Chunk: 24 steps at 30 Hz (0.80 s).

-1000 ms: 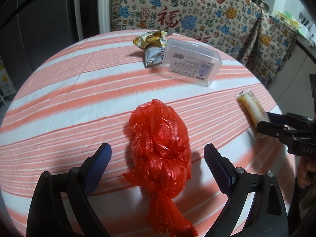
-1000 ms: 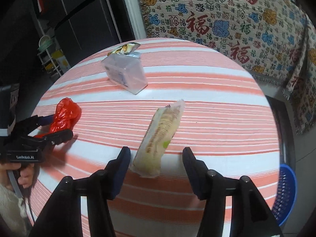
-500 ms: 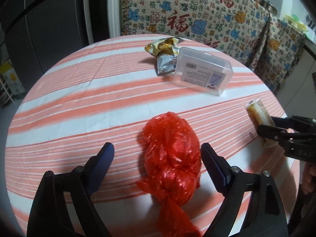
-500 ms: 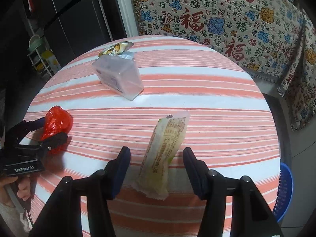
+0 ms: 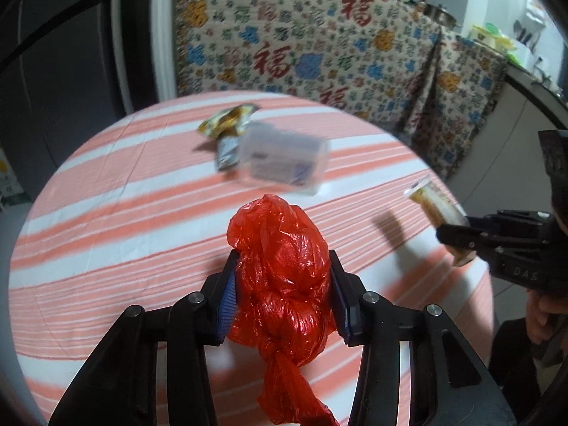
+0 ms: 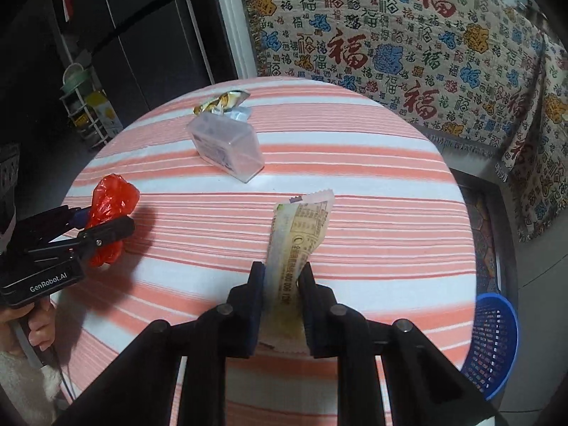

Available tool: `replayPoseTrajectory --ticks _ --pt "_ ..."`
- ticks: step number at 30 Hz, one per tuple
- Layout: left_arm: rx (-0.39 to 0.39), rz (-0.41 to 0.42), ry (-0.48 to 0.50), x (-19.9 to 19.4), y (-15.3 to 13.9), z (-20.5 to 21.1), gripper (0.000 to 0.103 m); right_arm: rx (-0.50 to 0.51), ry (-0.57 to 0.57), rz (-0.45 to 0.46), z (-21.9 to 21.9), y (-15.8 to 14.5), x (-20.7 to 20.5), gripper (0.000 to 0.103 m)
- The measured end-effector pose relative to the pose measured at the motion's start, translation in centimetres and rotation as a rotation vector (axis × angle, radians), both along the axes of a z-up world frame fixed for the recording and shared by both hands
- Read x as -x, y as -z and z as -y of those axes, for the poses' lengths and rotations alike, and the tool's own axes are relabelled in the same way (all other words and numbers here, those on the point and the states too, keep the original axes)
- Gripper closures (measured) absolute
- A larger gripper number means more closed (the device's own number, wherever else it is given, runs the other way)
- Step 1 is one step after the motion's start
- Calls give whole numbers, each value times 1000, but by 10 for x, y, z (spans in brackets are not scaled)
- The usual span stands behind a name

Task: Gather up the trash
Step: 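Carry the red bag and snack bar wrapper over the blue wastebasket and release both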

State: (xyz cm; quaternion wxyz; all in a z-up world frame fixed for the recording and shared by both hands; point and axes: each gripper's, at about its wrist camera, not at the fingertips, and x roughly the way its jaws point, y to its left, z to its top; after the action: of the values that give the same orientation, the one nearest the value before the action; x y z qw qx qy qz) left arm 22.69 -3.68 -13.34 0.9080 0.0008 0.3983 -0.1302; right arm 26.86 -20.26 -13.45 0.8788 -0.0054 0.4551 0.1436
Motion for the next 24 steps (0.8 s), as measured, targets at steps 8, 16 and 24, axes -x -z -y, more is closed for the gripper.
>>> replayPoseTrajectory --ticks 8,16,24 --pt "51 19 140 3 -33 80 57 -26 65 26 56 -30 21 83" --pt "75 17 301 -1 -57 181 57 -5 190 65 131 -55 41 83" --pt "104 -8 440 -10 -60 287 57 34 337 63 221 -57 58 83"
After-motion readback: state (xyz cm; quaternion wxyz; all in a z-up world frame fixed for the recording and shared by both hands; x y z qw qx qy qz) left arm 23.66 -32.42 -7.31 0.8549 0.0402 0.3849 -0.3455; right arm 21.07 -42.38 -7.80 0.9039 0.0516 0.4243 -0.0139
